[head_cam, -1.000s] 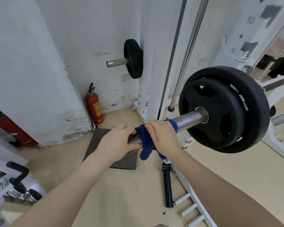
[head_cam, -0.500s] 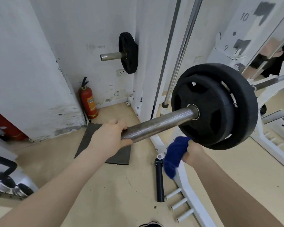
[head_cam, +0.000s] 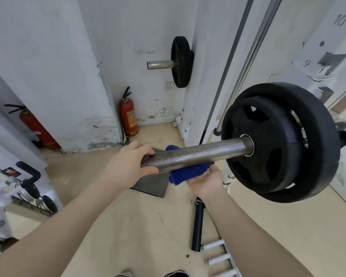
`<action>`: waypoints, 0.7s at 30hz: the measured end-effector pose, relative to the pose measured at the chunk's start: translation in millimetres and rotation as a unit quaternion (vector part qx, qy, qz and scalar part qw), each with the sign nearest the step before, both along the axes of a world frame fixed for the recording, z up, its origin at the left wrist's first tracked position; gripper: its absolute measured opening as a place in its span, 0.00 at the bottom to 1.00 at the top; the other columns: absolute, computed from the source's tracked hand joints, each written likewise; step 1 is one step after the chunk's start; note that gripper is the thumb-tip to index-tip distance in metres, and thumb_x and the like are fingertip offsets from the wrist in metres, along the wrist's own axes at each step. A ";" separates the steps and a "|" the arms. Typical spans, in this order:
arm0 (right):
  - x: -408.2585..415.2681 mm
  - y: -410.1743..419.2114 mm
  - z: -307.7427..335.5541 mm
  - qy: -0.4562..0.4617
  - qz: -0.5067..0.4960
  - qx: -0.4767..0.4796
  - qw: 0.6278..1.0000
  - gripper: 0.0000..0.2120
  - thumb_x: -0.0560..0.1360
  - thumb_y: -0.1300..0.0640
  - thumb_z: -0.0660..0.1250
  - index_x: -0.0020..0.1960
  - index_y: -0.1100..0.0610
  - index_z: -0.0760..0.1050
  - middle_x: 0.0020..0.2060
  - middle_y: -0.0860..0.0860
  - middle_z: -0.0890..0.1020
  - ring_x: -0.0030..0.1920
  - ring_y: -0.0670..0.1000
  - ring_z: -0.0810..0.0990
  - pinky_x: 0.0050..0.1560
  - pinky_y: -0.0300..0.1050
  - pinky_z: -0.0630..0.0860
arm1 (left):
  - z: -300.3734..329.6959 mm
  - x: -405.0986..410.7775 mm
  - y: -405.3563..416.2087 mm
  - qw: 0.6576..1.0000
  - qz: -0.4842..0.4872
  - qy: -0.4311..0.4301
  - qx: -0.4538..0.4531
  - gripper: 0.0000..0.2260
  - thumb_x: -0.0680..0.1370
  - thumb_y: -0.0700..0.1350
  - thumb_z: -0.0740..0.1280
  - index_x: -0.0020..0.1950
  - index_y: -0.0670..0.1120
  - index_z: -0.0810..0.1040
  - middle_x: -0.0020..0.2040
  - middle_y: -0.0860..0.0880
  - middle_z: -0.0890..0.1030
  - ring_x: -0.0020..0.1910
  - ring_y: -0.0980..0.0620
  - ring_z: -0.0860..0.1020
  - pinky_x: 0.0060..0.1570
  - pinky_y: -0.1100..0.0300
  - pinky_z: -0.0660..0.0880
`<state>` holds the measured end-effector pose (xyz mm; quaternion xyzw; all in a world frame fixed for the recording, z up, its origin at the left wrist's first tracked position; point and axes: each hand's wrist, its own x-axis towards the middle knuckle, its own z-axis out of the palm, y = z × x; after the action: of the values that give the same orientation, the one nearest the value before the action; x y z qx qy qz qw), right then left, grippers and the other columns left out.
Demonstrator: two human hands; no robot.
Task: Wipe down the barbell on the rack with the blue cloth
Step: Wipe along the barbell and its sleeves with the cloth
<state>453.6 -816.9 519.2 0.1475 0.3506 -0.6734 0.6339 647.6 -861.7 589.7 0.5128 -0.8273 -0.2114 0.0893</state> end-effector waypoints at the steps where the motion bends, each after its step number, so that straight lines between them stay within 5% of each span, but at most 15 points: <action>1: 3.2 1.3 3.0 -0.009 0.019 0.014 1.000 0.18 0.80 0.52 0.49 0.62 0.58 0.71 0.54 0.59 0.80 0.51 0.58 0.79 0.49 0.52 0.77 | 0.3 -0.6 0.4 1.000 0.002 -0.001 -0.002 0.20 0.71 0.54 0.71 0.60 0.50 0.74 0.51 0.52 0.70 0.53 0.49 0.72 0.48 0.58 0.69; 4: -15.1 3.1 13.6 0.013 0.034 0.063 0.997 0.16 0.81 0.54 0.50 0.61 0.58 0.72 0.56 0.60 0.78 0.53 0.59 0.77 0.48 0.54 0.74 | 0.1 -1.7 2.4 1.000 0.011 -0.003 0.001 0.20 0.71 0.53 0.71 0.61 0.50 0.74 0.52 0.50 0.71 0.53 0.49 0.72 0.49 0.58 0.69; 9: -81.7 2.4 23.1 0.030 -0.119 0.137 0.983 0.14 0.79 0.56 0.53 0.64 0.53 0.69 0.54 0.53 0.75 0.51 0.56 0.74 0.50 0.44 0.71 | -1.7 -2.1 5.1 1.000 0.022 -0.007 -0.002 0.20 0.71 0.53 0.71 0.61 0.49 0.74 0.54 0.47 0.72 0.55 0.47 0.71 0.53 0.54 0.71; 12: -74.1 -1.5 18.3 0.084 -0.135 0.115 0.981 0.14 0.78 0.57 0.56 0.63 0.55 0.68 0.60 0.55 0.75 0.57 0.58 0.74 0.54 0.46 0.71 | -2.0 -2.2 7.8 1.000 0.028 -0.005 -0.007 0.20 0.72 0.53 0.71 0.62 0.49 0.74 0.54 0.46 0.72 0.55 0.46 0.71 0.54 0.53 0.71; 14: -48.7 -4.2 13.9 0.035 -0.129 0.077 0.988 0.16 0.78 0.51 0.57 0.63 0.54 0.70 0.59 0.53 0.77 0.56 0.58 0.77 0.57 0.49 0.74 | -1.6 -5.2 9.6 0.999 0.029 -0.019 -0.022 0.20 0.73 0.53 0.70 0.62 0.49 0.73 0.54 0.46 0.72 0.56 0.45 0.72 0.53 0.51 0.72; 17: 4.3 -3.7 20.7 -0.033 -0.033 -0.042 0.998 0.18 0.78 0.47 0.51 0.56 0.57 0.73 0.45 0.54 0.81 0.34 0.54 0.81 0.33 0.43 0.78 | -2.0 -10.1 11.7 0.996 0.025 -0.053 -0.061 0.19 0.74 0.53 0.68 0.62 0.49 0.72 0.55 0.46 0.72 0.56 0.45 0.72 0.53 0.52 0.71; 21: 49.5 -5.0 13.0 -0.019 0.007 -0.012 1.000 0.12 0.76 0.51 0.56 0.55 0.56 0.71 0.47 0.58 0.80 0.47 0.59 0.78 0.54 0.54 0.76 | -8.2 -4.7 12.1 0.996 0.014 -0.034 -0.080 0.19 0.74 0.53 0.68 0.62 0.50 0.72 0.56 0.47 0.73 0.55 0.46 0.72 0.55 0.52 0.71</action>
<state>503.2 -821.9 532.2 0.1501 0.3314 -0.6699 0.6472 642.9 -849.5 581.5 0.5228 -0.8367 -0.1251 0.1048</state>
